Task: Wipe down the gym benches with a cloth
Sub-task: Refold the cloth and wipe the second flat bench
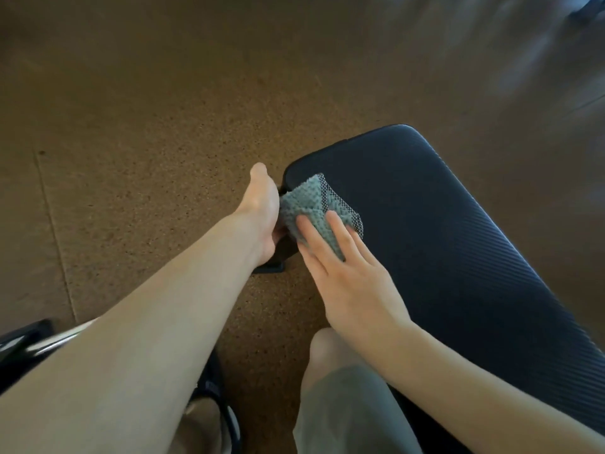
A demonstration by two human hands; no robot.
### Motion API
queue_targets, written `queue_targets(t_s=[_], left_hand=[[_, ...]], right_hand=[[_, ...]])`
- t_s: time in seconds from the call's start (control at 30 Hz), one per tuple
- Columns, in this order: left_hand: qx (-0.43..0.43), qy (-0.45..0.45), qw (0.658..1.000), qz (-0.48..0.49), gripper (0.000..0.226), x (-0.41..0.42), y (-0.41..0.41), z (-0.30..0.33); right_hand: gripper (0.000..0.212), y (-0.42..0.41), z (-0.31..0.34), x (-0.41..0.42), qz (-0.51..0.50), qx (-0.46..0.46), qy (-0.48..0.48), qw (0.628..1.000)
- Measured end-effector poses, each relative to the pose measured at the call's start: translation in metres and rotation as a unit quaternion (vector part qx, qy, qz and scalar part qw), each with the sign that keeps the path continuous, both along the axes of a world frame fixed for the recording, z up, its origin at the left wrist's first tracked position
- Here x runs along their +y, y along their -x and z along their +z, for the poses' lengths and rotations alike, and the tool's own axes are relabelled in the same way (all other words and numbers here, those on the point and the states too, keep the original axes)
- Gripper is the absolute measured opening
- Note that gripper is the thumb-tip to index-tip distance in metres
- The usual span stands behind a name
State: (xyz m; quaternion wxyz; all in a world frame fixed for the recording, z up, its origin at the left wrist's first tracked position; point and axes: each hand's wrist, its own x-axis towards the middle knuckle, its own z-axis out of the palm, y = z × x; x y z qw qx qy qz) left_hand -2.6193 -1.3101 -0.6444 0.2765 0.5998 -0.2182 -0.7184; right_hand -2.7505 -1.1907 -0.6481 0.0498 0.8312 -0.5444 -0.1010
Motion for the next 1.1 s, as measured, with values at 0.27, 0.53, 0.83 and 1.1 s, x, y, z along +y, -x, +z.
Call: queue_targets(t_s=[0.27,0.53,0.83,1.1], left_hand=[[0.025,0.000,0.999,0.025,0.074,-0.003,-0.008,-0.001],[-0.017,0.012,0.998,0.067,0.055,0.000,0.000,0.004],[0.033,0.012,0.998,0.051,0.068,0.007,0.002,0.013],[-0.015,0.012,0.999,0.050,0.052,0.021,0.020,0.030]], right_hand=[[0.063,-0.031,0.001,-0.078,-0.045,-0.019,0.008,0.999],[0.065,0.022,-0.011,0.038,-0.023,-0.042,-0.007,0.999],[0.067,-0.022,0.000,-0.076,-0.077,-0.088,-0.002,0.993],[0.077,0.020,-0.011,0.031,-0.062,-0.077,-0.071,0.993]])
